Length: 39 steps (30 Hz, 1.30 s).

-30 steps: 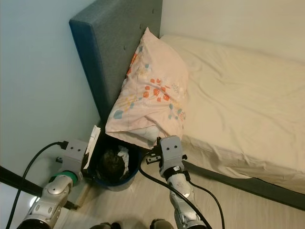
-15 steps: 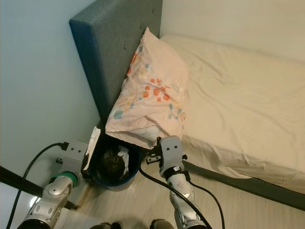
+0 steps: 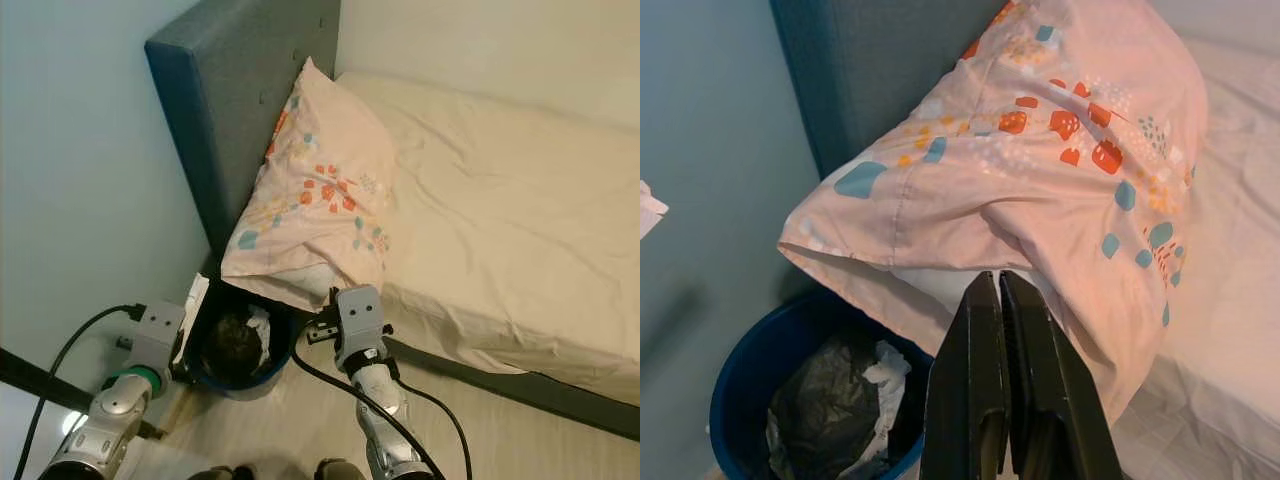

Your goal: Clean up the room

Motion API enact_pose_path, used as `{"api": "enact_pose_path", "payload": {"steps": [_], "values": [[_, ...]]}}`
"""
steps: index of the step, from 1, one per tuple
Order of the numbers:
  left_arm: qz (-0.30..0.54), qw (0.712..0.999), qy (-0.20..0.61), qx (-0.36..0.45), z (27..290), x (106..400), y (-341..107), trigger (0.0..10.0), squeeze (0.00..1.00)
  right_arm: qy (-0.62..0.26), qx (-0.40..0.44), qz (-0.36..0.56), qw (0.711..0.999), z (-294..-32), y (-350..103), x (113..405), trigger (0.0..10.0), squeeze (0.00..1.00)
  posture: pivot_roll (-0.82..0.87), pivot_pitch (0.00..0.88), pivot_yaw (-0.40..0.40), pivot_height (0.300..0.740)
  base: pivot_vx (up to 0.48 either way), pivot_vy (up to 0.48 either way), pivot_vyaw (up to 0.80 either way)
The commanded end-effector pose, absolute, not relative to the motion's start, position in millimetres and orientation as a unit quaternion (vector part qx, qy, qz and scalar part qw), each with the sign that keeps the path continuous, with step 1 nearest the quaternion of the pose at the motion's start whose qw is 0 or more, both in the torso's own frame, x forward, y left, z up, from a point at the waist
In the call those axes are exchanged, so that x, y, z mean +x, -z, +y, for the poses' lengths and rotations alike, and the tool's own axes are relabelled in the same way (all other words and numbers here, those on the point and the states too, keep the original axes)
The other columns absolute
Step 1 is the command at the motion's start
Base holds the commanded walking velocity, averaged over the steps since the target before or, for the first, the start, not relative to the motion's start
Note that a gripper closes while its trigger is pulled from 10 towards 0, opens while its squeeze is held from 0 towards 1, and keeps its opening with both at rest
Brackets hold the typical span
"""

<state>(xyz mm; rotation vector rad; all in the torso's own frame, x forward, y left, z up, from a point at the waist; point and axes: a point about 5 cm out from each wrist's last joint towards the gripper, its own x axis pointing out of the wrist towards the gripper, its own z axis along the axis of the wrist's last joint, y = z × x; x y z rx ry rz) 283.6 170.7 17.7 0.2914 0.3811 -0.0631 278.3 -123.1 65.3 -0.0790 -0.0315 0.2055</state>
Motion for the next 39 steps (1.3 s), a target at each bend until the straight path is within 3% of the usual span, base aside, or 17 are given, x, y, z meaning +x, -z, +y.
{"api": "enact_pose_path", "payload": {"steps": [1, 17, 25, 31, 39], "values": [[0.210, 0.965, 0.030, 0.151, 167.7, 283.5, -9.8, 10.0, 0.00, -0.105, -0.039, -0.004, 0.994, -121.6, -58.8, 273.2, 10.0, 0.00, -0.07, 0.125, 0.062, 0.740, 0.000, 0.000, 0.00], [0.212, 0.967, -0.002, 0.143, 165.6, 307.1, -20.2, 10.0, 0.00, -0.101, -0.035, -0.006, 0.994, -121.2, -62.1, 276.2, 10.0, 0.00, -0.08, 0.147, 0.082, 0.740, 0.000, 0.000, 0.00], [0.272, 0.954, -0.020, 0.122, 184.2, 283.8, 4.4, 10.0, 0.00, -0.094, -0.034, -0.006, 0.995, -123.9, -62.4, 274.7, 10.0, 0.00, -0.08, 0.179, 0.102, 0.740, 0.000, 0.000, 0.00], [0.291, 0.951, -0.004, 0.108, 181.9, 277.4, 11.7, 10.0, 0.00, -0.093, -0.033, 0.000, 0.995, -124.3, -59.1, 271.4, 10.0, 0.00, -0.08, 0.190, 0.101, 0.740, 0.000, 0.000, 0.00], [0.235, 0.970, -0.009, 0.070, 161.2, 310.9, -18.0, 10.0, 0.00, -0.087, -0.028, 0.000, 0.996, -124.4, -62.0, 274.1, 10.0, 0.00, -0.07, 0.215, 0.104, 0.740, 0.000, 0.000, 0.00]]}}
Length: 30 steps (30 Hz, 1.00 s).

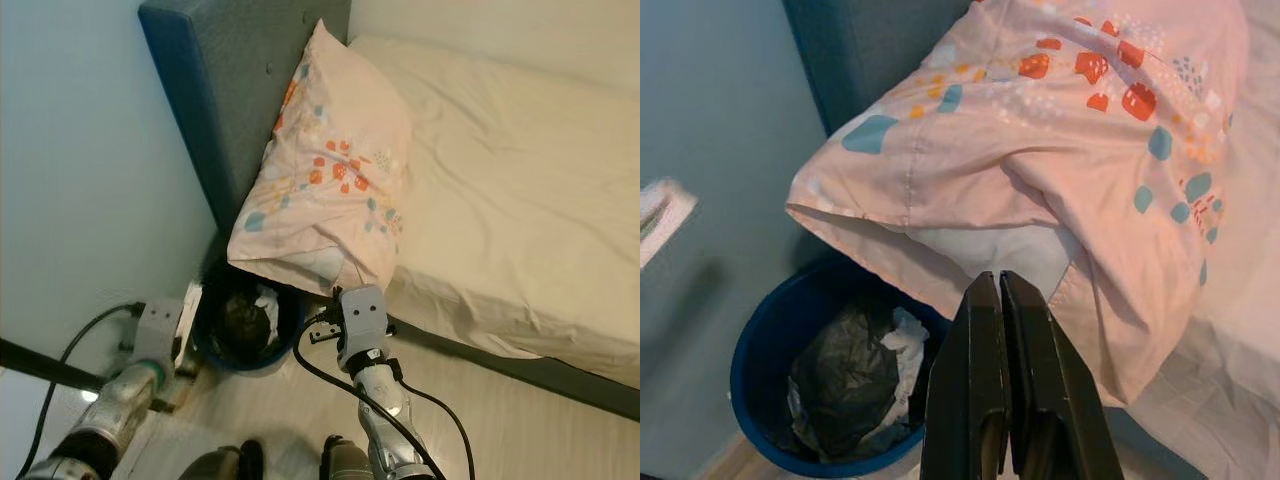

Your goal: Clean up the room

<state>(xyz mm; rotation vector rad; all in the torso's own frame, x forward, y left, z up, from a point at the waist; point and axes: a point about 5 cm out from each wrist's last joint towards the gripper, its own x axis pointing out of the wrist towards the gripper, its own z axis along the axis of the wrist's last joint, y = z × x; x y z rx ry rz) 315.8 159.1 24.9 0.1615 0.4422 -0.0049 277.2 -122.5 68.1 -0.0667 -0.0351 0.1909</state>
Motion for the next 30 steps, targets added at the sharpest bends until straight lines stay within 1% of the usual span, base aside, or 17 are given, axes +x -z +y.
{"api": "enact_pose_path", "payload": {"steps": [1, 2, 4, 6, 9, 10, 12, 13, 15, 19, 25, 27, 30], "values": [[0.235, 0.970, -0.009, 0.070, 161.2, 310.9, -18.0, 10.0, 0.00, -0.087, -0.028, 0.000, 0.996, -124.4, -62.0, 274.1, 10.0, 0.00, -0.07, 0.215, 0.104, 0.740, 0.000, 0.000, 0.00], [0.231, 0.971, -0.011, 0.067, 159.6, 313.5, -20.5, 10.0, 0.00, -0.086, -0.027, 0.000, 0.996, -124.3, -62.3, 274.4, 10.0, 0.00, -0.07, 0.217, 0.100, 0.740, 0.000, 0.000, 0.00], [0.200, 0.977, -0.004, 0.066, 151.1, 328.1, -37.6, 10.0, 0.00, -0.093, -0.023, -0.008, 0.995, -119.0, -66.7, 276.9, 10.0, 0.00, -0.08, 0.223, 0.104, 0.740, 0.000, 0.000, 0.00], [0.189, 0.979, 0.000, 0.072, 149.2, 332.6, -43.5, 10.0, 0.00, -0.092, -0.019, -0.010, 0.995, -117.5, -67.9, 277.6, 10.0, 0.00, -0.08, 0.217, 0.115, 0.740, 0.000, 0.000, 0.00], [0.181, 0.980, 0.000, 0.078, 151.8, 335.3, -47.8, 10.0, 0.00, -0.085, -0.012, -0.010, 0.996, -116.9, -69.0, 278.1, 10.0, 0.00, -0.09, 0.236, 0.118, 0.740, 0.000, 0.000, 0.00], [0.186, 0.979, -0.003, 0.082, 155.9, 332.7, -44.8, 10.0, 0.00, -0.082, -0.010, -0.009, 0.997, -117.7, -69.2, 277.6, 10.0, 0.00, -0.09, 0.230, 0.118, 0.740, 0.000, 0.000, 0.00], [0.186, 0.979, -0.003, 0.082, 155.9, 332.7, -44.8, 10.0, 0.00, -0.082, -0.010, -0.009, 0.997, -117.7, -69.2, 277.6, 10.0, 0.00, -0.09, 0.230, 0.118, 0.740, 0.000, 0.000, 0.00], [0.196, 0.977, -0.007, 0.079, 160.9, 329.1, -40.4, 10.0, 0.00, -0.079, -0.004, -0.008, 0.997, -118.7, -70.0, 276.9, 10.0, 0.00, -0.09, 0.247, 0.123, 0.740, 0.000, 0.000, 0.00], [0.207, 0.974, -0.004, 0.088, 166.7, 322.4, -32.8, 10.0, 0.00, -0.078, -0.004, -0.013, 0.997, -120.1, -72.2, 275.4, 10.0, 0.00, -0.09, 0.245, 0.127, 0.740, 0.000, 0.000, 0.00], [0.218, 0.972, -0.015, 0.082, 171.1, 318.4, -27.8, 10.0, 0.00, -0.065, 0.000, -0.007, 0.998, -123.9, -70.1, 274.1, 10.0, 0.00, -0.08, 0.254, 0.126, 0.740, 0.000, 0.000, 0.00], [0.221, 0.970, -0.022, 0.096, 174.1, 315.9, -26.1, 10.0, 0.00, -0.051, 0.009, -0.010, 0.999, -129.0, -74.7, 276.3, 10.0, 0.00, -0.08, 0.288, 0.130, 0.740, 0.000, 0.000, 0.00], [0.236, 0.965, -0.019, 0.113, 178.9, 308.7, -19.0, 10.0, 0.00, -0.046, 0.008, -0.012, 0.999, -132.1, -76.6, 275.7, 10.0, 0.00, -0.07, 0.299, 0.137, 0.740, 0.000, 0.000, 0.00], [0.247, 0.962, -0.023, 0.117, 183.6, 302.6, -13.7, 10.0, 0.00, -0.036, 0.009, -0.008, 0.999, -136.2, -76.2, 274.3, 10.0, 0.00, -0.08, 0.302, 0.136, 0.740, 0.000, 0.000, 0.00]]}}
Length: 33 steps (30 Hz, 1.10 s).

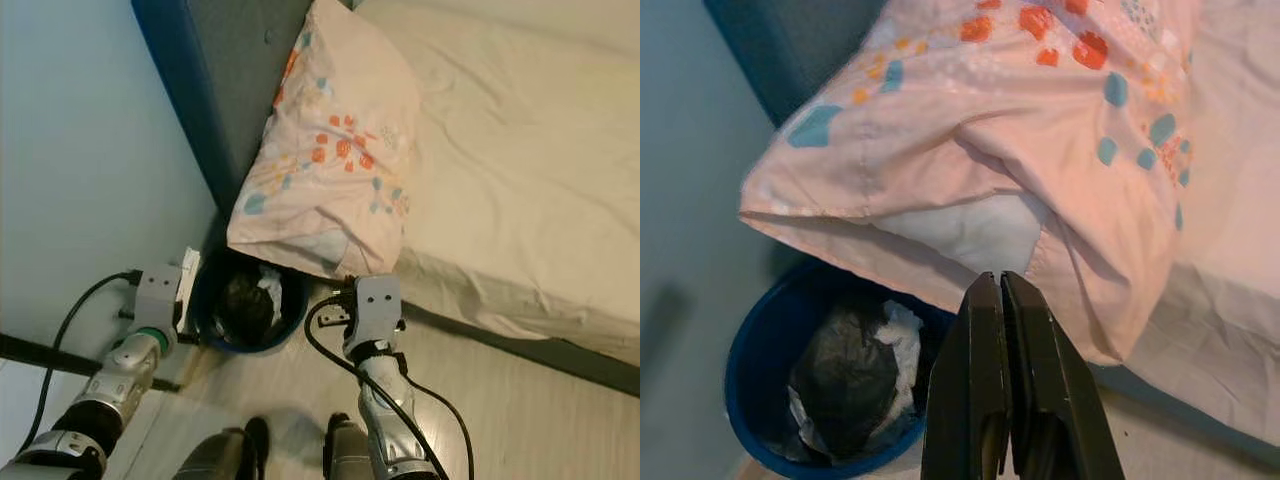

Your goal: Clean up the room

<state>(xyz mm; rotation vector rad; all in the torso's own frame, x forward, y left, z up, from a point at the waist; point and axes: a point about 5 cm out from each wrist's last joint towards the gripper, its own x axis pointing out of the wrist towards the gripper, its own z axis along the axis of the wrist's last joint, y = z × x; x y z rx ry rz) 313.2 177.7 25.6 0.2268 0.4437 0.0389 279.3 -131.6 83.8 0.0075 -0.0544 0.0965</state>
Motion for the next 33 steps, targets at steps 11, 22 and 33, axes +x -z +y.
{"api": "enact_pose_path", "payload": {"steps": [11, 22, 33], "values": [[0.245, 0.959, 0.002, 0.142, 169.9, 310.9, -16.6, 10.0, 0.00, -0.032, 0.018, -0.011, 0.999, -136.1, -81.6, 268.3, 10.0, 0.00, -0.09, 0.371, 0.136, 0.740, 0.000, 0.000, 0.00], [0.208, 0.969, -0.030, 0.129, 156.2, 352.1, -59.8, 10.0, 0.00, -0.032, 0.023, -0.007, 0.999, -129.5, -86.9, 255.2, 10.0, 0.00, -0.12, 0.440, 0.154, 0.740, 0.000, 0.000, 0.00], [0.141, 0.989, 0.006, 0.048, 135.7, 369.1, -87.7, 10.0, 1.00, -0.016, 0.019, -0.001, 1.000, -134.9, -85.8, 247.5, 10.0, 0.00, -0.14, 0.452, 0.167, 0.740, 0.000, 0.000, 0.00]]}}
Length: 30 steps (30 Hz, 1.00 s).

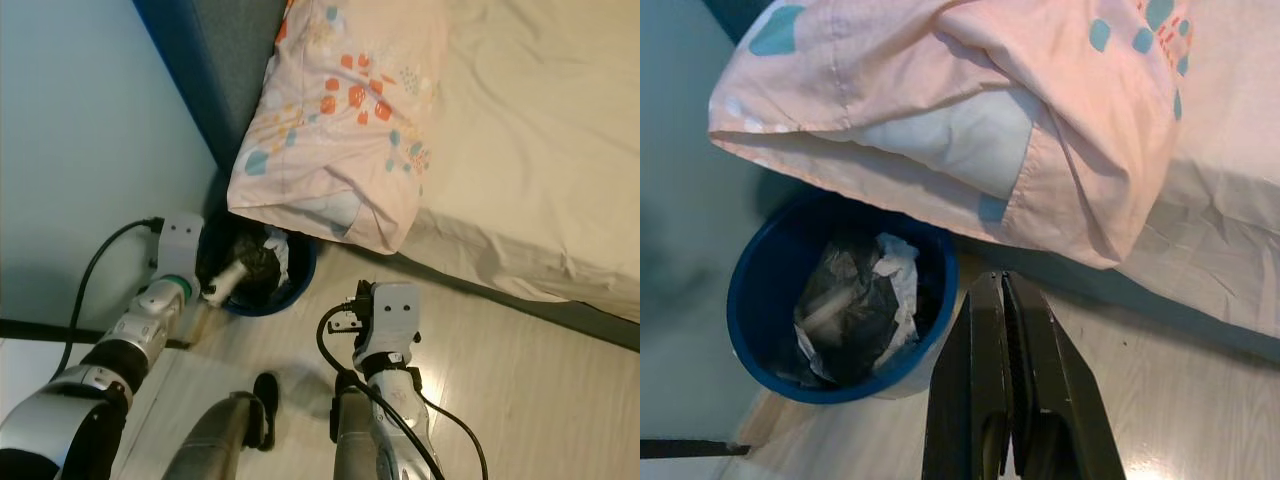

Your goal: Clean up the room

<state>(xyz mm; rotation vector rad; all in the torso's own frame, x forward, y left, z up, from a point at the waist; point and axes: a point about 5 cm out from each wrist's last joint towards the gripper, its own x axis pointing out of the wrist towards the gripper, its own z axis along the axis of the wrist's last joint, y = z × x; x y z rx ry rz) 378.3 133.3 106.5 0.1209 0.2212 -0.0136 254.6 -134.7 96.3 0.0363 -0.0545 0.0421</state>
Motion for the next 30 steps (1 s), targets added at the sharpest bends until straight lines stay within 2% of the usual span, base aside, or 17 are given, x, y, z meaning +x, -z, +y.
{"api": "enact_pose_path", "payload": {"steps": [1, 2, 4, 5, 10, 11, 12, 13, 16, 18, 20, 21, 25, 26, 30], "values": [[0.130, 0.991, 0.015, 0.035, 133.6, 370.8, -91.6, 10.0, 1.00, -0.019, 0.021, 0.001, 1.000, -132.5, -85.3, 246.6, 10.0, 0.00, -0.14, 0.438, 0.167, 0.740, 0.000, 0.000, 0.00], [0.123, 0.992, 0.014, 0.034, 134.0, 371.7, -93.9, 10.0, 0.73, -0.023, 0.023, 0.003, 0.999, -129.3, -84.5, 246.1, 10.0, 0.00, -0.14, 0.436, 0.167, 0.740, 0.000, 0.000, 0.00], [0.120, 0.992, 0.012, 0.034, 134.7, 372.1, -94.9, 10.0, 0.73, -0.027, 0.023, 0.005, 0.999, -127.0, -83.7, 245.6, 10.0, 0.00, -0.14, 0.424, 0.167, 0.740, 0.000, 0.000, 0.00], [0.115, 0.993, 0.005, 0.035, 138.5, 372.2, -96.1, 10.0, 0.00, -0.034, 0.020, 0.004, 0.999, -123.3, -83.9, 245.6, 10.0, 0.00, -0.14, 0.403, 0.163, 0.740, 0.000, 0.000, 0.00], [0.093, 0.995, -0.009, 0.029, 149.9, 366.7, -95.0, 10.0, 0.00, -0.041, 0.014, 0.000, 0.999, -121.4, -83.6, 248.0, 10.0, 0.00, -0.13, 0.362, 0.155, 0.740, 0.000, 0.000, 0.00], [0.076, 0.996, 0.003, 0.036, 153.0, 357.8, -91.8, 10.0, 0.00, -0.041, 0.012, -0.005, 0.999, -123.1, -84.7, 250.1, 10.0, 0.00, -0.12, 0.290, 0.147, 0.740, 0.000, 0.000, 0.00], [0.076, 0.996, 0.003, 0.036, 153.0, 357.8, -91.8, 10.0, 0.00, -0.041, 0.012, -0.005, 0.999, -123.1, -84.7, 250.1, 10.0, 0.00, -0.12, 0.290, 0.147, 0.740, 0.000, 0.000, 0.00], [0.057, 0.997, 0.021, 0.047, 156.1, 343.7, -87.9, 10.0, 0.00, -0.041, 0.010, -0.012, 0.999, -124.9, -86.6, 252.0, 10.0, 0.00, -0.11, 0.254, 0.143, 0.740, 0.000, 0.000, 0.00], [0.047, 0.997, 0.034, 0.054, 156.2, 333.2, -85.4, 10.0, 0.00, -0.042, 0.008, -0.017, 0.999, -126.6, -87.4, 253.4, 10.0, 0.00, -0.11, 0.234, 0.142, 0.740, 0.000, 0.000, 0.00], [0.034, 0.997, 0.045, 0.056, 157.3, 308.5, -82.7, 10.0, 0.00, -0.034, 0.011, -0.028, 0.999, -132.2, -91.6, 259.1, 10.0, 0.00, -0.07, 0.192, 0.126, 0.740, 0.000, 0.000, 0.00], [0.035, 0.997, 0.045, 0.050, 156.9, 298.8, -80.3, 10.0, 0.00, -0.029, 0.013, -0.032, 0.999, -134.8, -92.9, 262.6, 10.0, 0.00, -0.06, 0.179, 0.116, 0.740, 0.000, 0.000, 0.00], [0.033, 0.997, 0.050, 0.051, 156.0, 290.4, -79.0, 10.0, 0.00, -0.027, 0.015, -0.039, 0.999, -135.9, -96.1, 267.5, 10.0, 0.00, -0.06, 0.138, 0.113, 0.740, 0.000, 0.000, 0.00], [0.025, 0.996, 0.055, 0.059, 154.9, 285.0, -79.6, 10.0, 0.00, -0.029, 0.018, -0.045, 0.998, -135.3, -98.6, 274.3, 10.0, 0.00, -0.05, 0.130, 0.102, 0.740, 0.000, 0.000, 0.00], [0.003, 0.996, 0.057, 0.066, 155.8, 289.7, -88.9, 10.0, 0.00, -0.038, 0.015, -0.050, 0.998, -131.2, -100.4, 278.5, 10.0, 0.00, -0.05, 0.095, 0.097, 0.740, 0.000, 0.000, 0.00], [-0.015, 0.995, 0.060, 0.080, 156.6, 292.3, -101.0, 10.0, 0.00, -0.039, 0.015, -0.051, 0.998, -129.6, -100.2, 280.4, 10.0, 0.00, -0.06, 0.101, 0.095, 0.740, 0.000, 0.000, 0.00]]}}
